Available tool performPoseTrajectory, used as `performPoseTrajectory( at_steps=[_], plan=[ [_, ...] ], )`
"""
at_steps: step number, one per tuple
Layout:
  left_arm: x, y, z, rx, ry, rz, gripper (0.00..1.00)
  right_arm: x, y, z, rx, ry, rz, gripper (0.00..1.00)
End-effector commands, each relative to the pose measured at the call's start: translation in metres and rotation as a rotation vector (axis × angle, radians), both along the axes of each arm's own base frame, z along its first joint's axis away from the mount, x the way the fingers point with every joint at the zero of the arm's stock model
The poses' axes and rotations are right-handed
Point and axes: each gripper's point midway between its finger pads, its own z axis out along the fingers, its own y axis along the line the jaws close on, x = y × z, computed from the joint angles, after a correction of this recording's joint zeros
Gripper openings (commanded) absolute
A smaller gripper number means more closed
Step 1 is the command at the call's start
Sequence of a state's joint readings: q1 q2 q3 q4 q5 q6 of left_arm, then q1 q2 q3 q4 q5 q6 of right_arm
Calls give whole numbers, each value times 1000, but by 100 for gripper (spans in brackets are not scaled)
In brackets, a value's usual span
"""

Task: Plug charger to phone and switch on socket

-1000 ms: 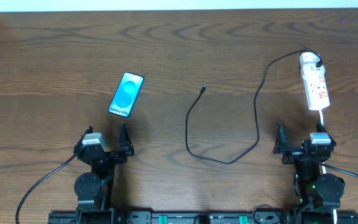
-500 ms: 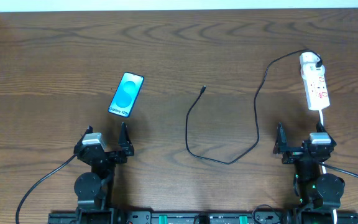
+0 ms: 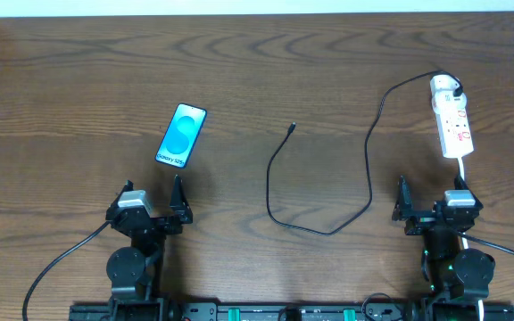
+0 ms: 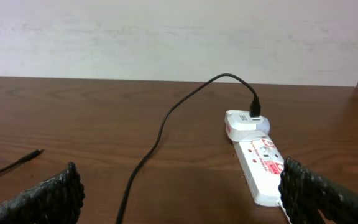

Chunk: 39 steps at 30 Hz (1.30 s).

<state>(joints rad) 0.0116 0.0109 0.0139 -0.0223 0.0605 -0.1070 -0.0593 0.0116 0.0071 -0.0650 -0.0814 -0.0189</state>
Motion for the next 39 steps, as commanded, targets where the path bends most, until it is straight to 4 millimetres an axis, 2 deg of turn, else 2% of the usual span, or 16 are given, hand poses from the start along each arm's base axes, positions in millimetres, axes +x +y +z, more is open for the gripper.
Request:
performPoseTrajectory(
  at_steps=[1, 26, 31, 39],
  plan=[
    [-1, 1, -15, 8, 50, 4, 97, 0, 2, 0, 7, 0, 7, 99],
    [-1, 2, -15, 8, 49, 8, 97, 0, 2, 0, 7, 0, 7, 99],
    [-1, -4, -13, 5, 43, -26, 97, 0, 2, 0, 7, 0, 7, 99],
    [0, -5, -20, 2, 95, -34, 97, 0, 2, 0, 7, 0, 7, 99]
  ],
)
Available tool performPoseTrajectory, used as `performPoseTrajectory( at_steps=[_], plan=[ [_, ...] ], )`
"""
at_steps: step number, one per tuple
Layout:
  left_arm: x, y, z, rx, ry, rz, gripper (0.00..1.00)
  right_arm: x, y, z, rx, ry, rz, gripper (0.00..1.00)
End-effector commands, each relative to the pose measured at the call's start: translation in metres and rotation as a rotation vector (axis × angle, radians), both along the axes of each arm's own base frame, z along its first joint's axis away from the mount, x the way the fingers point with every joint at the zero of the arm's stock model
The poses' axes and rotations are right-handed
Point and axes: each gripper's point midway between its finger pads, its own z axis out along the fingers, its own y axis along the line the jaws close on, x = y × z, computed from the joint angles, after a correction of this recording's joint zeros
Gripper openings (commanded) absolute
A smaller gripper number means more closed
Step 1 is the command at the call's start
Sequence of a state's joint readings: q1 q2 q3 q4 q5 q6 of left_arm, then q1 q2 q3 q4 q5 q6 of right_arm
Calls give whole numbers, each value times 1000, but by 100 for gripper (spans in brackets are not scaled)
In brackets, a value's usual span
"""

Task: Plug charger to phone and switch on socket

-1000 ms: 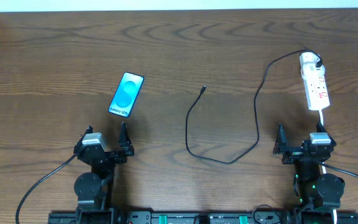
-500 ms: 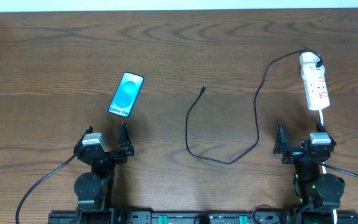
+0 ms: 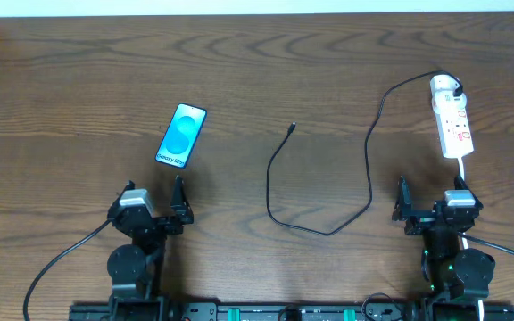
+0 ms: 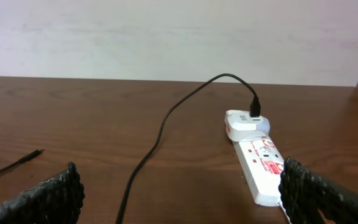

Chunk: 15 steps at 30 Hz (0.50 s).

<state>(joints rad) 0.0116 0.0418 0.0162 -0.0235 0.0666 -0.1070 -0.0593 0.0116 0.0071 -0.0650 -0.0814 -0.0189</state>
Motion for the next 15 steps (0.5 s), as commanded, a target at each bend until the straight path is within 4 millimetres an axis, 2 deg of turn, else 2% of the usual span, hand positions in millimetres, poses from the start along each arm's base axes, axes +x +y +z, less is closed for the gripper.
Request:
performPoseTrajectory(
  at_steps=[1, 7, 15],
  plan=[
    [-1, -4, -15, 3, 76, -28, 97, 0, 2, 0, 7, 0, 7, 99],
    [4, -4, -10, 2, 127, -28, 97, 0, 2, 0, 7, 0, 7, 99],
    [19, -9, 16, 44, 184, -70, 97, 0, 2, 0, 7, 0, 7, 99]
  ],
)
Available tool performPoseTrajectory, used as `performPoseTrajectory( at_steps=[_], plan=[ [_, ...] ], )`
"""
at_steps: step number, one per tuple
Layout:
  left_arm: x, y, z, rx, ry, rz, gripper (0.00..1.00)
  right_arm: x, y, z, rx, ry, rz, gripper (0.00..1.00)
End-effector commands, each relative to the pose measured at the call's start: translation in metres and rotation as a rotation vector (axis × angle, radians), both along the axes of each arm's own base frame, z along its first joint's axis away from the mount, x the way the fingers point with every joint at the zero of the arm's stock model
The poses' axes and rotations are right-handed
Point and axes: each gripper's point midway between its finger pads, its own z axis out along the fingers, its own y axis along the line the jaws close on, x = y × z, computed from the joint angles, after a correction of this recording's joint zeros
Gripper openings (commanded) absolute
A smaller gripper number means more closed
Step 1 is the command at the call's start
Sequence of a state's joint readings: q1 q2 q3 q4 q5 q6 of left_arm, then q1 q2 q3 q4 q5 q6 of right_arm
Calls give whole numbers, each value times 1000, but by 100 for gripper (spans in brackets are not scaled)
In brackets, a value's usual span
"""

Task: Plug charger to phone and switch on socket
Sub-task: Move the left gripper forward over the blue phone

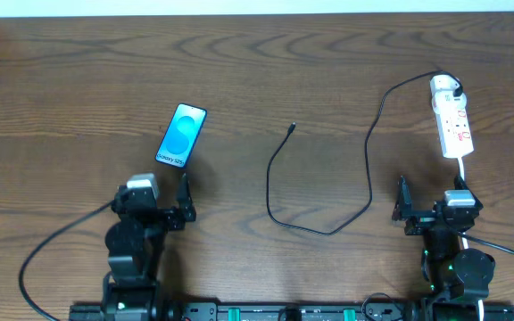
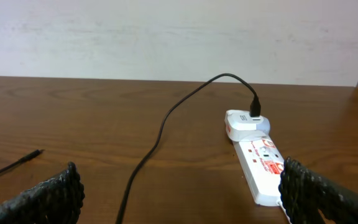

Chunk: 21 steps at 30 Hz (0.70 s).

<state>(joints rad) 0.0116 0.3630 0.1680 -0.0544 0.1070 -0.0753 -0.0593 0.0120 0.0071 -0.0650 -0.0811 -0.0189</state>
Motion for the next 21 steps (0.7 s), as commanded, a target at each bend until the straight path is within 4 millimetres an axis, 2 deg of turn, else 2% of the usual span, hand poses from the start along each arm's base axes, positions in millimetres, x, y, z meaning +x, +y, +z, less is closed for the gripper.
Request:
performPoseTrajectory(
  at_steps=[1, 8, 13, 21],
  plan=[
    [11, -3, 27, 20, -10, -30, 97, 0, 2, 0, 7, 0, 7, 99],
    [35, -14, 48, -4, 48, -93, 97, 0, 2, 0, 7, 0, 7, 99],
    [54, -26, 50, 9, 137, -181, 97, 0, 2, 0, 7, -1, 7, 99],
    [82, -27, 51, 9, 363, -206, 97, 0, 2, 0, 7, 0, 7, 99]
  ],
)
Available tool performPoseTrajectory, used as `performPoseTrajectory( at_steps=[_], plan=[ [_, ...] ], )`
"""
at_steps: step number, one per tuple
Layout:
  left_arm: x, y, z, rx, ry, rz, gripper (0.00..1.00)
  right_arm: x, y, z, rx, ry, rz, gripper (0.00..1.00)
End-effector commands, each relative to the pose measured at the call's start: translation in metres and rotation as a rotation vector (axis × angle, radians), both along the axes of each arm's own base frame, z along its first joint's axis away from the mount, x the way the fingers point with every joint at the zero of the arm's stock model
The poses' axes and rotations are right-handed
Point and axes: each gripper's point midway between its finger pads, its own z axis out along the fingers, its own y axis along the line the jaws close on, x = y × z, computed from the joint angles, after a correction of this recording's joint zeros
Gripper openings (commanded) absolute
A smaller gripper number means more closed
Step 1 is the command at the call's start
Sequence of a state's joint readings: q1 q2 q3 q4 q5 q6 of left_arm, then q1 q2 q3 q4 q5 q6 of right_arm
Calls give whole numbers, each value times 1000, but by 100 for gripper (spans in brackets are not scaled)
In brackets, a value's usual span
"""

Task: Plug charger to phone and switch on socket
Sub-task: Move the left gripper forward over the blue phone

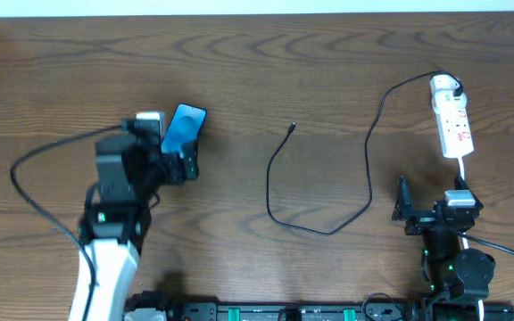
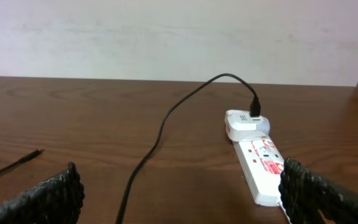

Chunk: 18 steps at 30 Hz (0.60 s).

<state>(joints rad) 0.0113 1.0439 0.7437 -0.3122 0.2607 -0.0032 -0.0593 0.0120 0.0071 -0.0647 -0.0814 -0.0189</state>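
The blue-screened phone (image 1: 187, 123) lies at the table's left; my left gripper (image 1: 166, 144) has reached over its near end, fingers apart, hiding the lower half. The black charger cable (image 1: 364, 192) loops across the middle, and its free plug (image 1: 293, 127) lies bare on the wood, apart from the phone. Its other end enters a white adapter (image 2: 243, 122) on the white socket strip (image 2: 260, 169). My right gripper (image 2: 180, 198) rests open and empty short of the strip, one finger (image 2: 308, 193) beside the strip's near end.
A white lead (image 1: 464, 169) runs from the strip (image 1: 453, 125) toward the right arm's base. The left arm's black cable (image 1: 38, 169) arcs over the table's left. A pale wall (image 2: 166, 37) stands behind the far table edge.
My left arm has moved from its rest near the front edge out to the phone, and its gripper now stands over the phone's near end. Right arm, cable and strip are unchanged.
Both arms sat parked and open at the front edge at the first two moments. The left arm had begun to turn and lift at the third. Now it is stretched out over the phone, while the cable, strip and right arm kept their places throughout.
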Motion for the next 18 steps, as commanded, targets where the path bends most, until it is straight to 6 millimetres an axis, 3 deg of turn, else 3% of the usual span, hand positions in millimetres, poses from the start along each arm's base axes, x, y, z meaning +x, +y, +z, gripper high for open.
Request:
performPoseTrajectory(
  at_steps=[1, 13, 18],
  plan=[
    [17, -2, 19, 29, 40, -48, 97, 0, 2, 0, 7, 0, 7, 99],
    [40, -1, 20, 124, 473, -217, 97, 0, 2, 0, 7, 0, 7, 99],
    [56, -1, 8, 122, 499, -220, 97, 0, 2, 0, 7, 0, 7, 99]
  ],
)
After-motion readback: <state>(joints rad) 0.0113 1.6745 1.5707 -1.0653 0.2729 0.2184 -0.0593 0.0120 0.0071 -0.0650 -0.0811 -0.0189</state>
